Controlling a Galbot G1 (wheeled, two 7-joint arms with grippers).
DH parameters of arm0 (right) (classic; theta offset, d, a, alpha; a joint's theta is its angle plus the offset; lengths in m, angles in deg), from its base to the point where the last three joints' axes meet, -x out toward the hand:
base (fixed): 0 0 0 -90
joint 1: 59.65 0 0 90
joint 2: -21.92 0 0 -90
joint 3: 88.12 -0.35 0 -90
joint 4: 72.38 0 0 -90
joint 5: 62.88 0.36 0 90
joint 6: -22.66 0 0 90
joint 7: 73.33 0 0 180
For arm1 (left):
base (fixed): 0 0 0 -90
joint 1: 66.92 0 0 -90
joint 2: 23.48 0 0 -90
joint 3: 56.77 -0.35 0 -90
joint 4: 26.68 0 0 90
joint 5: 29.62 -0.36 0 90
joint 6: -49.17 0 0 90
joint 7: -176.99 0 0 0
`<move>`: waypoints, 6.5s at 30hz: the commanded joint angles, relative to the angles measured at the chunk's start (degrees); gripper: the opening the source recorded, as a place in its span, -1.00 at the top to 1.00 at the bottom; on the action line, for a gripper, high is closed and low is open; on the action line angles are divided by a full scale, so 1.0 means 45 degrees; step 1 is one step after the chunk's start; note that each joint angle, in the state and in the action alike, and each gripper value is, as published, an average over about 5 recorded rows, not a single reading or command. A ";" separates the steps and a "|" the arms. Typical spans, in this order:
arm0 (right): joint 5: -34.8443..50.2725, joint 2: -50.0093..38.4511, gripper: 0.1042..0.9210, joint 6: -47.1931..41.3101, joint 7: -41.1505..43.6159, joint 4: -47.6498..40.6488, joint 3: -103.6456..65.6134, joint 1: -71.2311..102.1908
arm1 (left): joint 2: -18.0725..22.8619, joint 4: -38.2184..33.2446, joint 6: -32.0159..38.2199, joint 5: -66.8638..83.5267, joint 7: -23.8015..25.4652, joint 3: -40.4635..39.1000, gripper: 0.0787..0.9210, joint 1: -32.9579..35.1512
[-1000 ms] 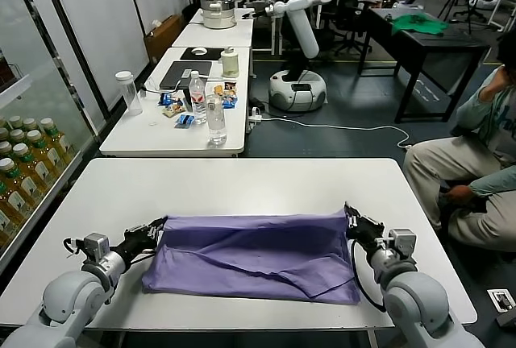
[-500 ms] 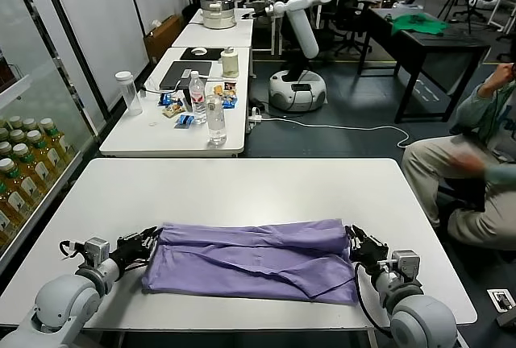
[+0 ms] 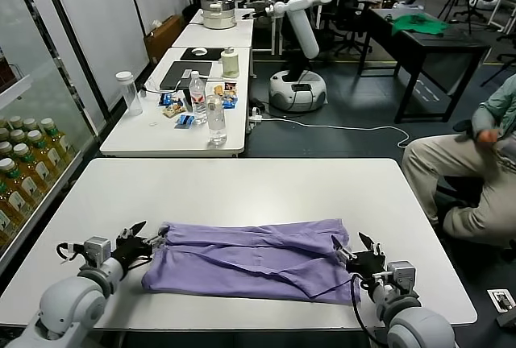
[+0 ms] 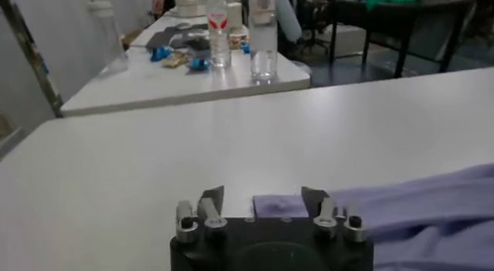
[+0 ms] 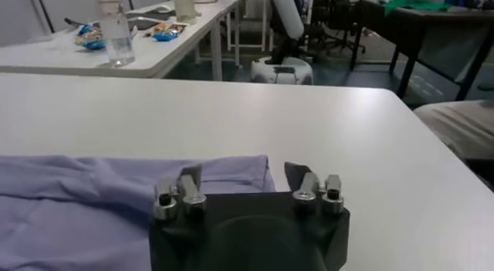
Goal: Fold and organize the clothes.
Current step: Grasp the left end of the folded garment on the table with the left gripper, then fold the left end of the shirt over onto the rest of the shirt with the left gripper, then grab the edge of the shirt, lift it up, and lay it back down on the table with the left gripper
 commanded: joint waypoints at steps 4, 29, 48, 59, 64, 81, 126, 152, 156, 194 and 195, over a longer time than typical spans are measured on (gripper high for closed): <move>-0.0586 0.0135 -0.76 0.0031 0.0099 0.0001 0.0001 0.0314 | 0.0916 -0.0544 -0.0244 0.1381 -0.3195 -0.0869 -0.76 0.0363; -0.0960 0.0149 -0.76 0.0028 0.0197 -0.0664 0.0694 -0.0064 | 0.1619 -0.0003 -0.0230 0.1218 -0.4086 -0.1393 0.09 0.0057; -0.1041 0.0134 -0.76 0.0026 0.0371 -0.0686 0.0627 -0.0111 | 0.1232 -0.1043 -0.0250 0.0580 -0.4050 -0.1054 0.46 0.0538; -0.1161 0.0184 -0.76 0.0044 0.0423 -0.0646 0.0625 0.0006 | 0.1303 -0.1690 -0.0232 0.1158 -0.4292 -0.0553 -0.30 0.0704; -0.1219 0.0185 -0.76 0.0062 0.0442 -0.0591 0.0591 0.0141 | 0.1760 -0.1101 -0.0228 0.1220 -0.4606 -0.0903 -0.62 0.0283; -0.1277 0.0166 -0.76 0.0065 0.0446 -0.0698 0.0856 -0.0061 | 0.2167 -0.0235 -0.0237 0.0483 -0.4877 -0.1515 -0.59 0.0228; -0.1188 -0.0142 -0.76 -0.0033 0.0465 0.0062 0.0349 -0.0658 | 0.0463 -0.2853 -0.0249 -0.1696 -0.1888 0.3672 0.94 0.1479; -0.1611 0.0334 -0.76 -0.0139 0.0477 0.0307 0.0666 -0.0263 | 0.5480 -0.2627 -0.0245 0.0325 -0.2915 -0.3673 0.74 -0.1322; -0.1630 0.0373 -0.76 -0.0164 0.0499 0.0227 0.0774 -0.0386 | 0.3893 -0.3555 -0.0238 -0.0302 -0.2714 -0.2234 0.50 -0.0930; -0.1894 0.0530 -0.76 -0.0104 0.0596 0.0136 0.0797 -0.0297 | 0.3105 0.0529 -0.0244 -0.0188 -0.1085 0.0446 0.19 0.0398; -0.1905 0.0540 -0.76 -0.0098 0.0599 0.0127 0.0803 -0.0298 | 0.3056 0.0583 -0.0247 -0.0277 -0.1102 0.0492 0.27 0.0359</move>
